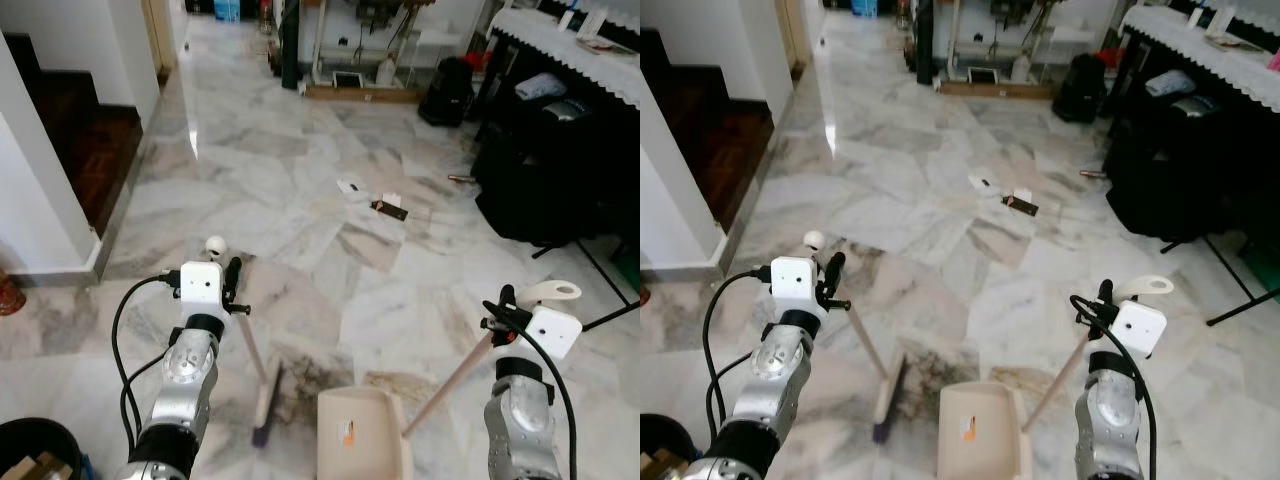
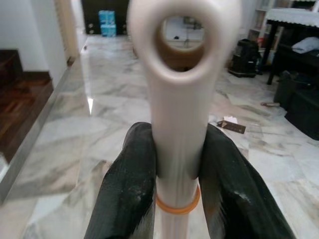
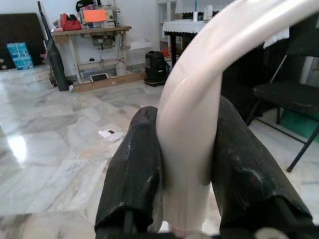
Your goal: Sweep floor
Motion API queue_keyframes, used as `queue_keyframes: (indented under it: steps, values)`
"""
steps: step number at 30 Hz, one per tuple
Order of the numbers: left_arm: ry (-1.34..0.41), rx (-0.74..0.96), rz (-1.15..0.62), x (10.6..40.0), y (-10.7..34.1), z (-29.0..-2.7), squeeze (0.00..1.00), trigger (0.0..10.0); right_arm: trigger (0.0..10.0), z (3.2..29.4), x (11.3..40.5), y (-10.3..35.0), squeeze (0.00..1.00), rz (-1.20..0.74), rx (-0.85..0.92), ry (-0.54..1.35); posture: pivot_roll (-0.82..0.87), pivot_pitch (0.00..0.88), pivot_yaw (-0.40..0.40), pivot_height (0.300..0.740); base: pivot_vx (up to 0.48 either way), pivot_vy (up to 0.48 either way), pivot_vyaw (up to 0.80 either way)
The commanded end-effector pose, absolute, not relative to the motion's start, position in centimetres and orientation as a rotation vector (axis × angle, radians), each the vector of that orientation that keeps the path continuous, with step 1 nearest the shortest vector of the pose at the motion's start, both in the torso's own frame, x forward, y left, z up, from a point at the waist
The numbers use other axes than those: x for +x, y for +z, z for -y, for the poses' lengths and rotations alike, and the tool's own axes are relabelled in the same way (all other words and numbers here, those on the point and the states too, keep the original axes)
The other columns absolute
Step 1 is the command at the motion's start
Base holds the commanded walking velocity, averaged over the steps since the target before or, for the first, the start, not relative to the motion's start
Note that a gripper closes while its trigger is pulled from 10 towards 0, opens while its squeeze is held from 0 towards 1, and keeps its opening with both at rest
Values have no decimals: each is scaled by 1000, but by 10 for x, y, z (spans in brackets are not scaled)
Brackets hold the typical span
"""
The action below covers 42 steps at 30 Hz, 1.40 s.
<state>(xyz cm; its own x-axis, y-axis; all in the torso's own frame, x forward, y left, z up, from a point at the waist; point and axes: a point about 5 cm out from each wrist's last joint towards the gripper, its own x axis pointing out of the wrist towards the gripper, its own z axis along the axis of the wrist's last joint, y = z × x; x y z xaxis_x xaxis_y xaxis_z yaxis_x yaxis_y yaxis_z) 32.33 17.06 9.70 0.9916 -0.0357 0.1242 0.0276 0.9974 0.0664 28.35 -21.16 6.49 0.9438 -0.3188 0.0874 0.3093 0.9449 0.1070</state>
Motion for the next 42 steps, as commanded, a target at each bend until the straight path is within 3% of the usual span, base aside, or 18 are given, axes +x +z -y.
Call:
queue_keyframes:
  steps: [1,10,14,42]
  values:
    - [-54,70,188,330,111,-163,0,10000,10000,222,285,75,0,149,89,-353,132,13,-80,740,307,0,0]
    - [-46,72,187,327,109,-166,0,10000,10000,220,283,72,0,136,88,-345,143,44,-81,740,305,0,0]
    - [-44,74,189,327,111,-167,0,10000,10000,219,285,74,0,139,91,-344,144,55,-79,740,304,0,-800]
    - [-52,78,182,326,110,-167,0,10000,10000,221,282,74,0,148,78,-360,145,75,-59,740,304,0,0]
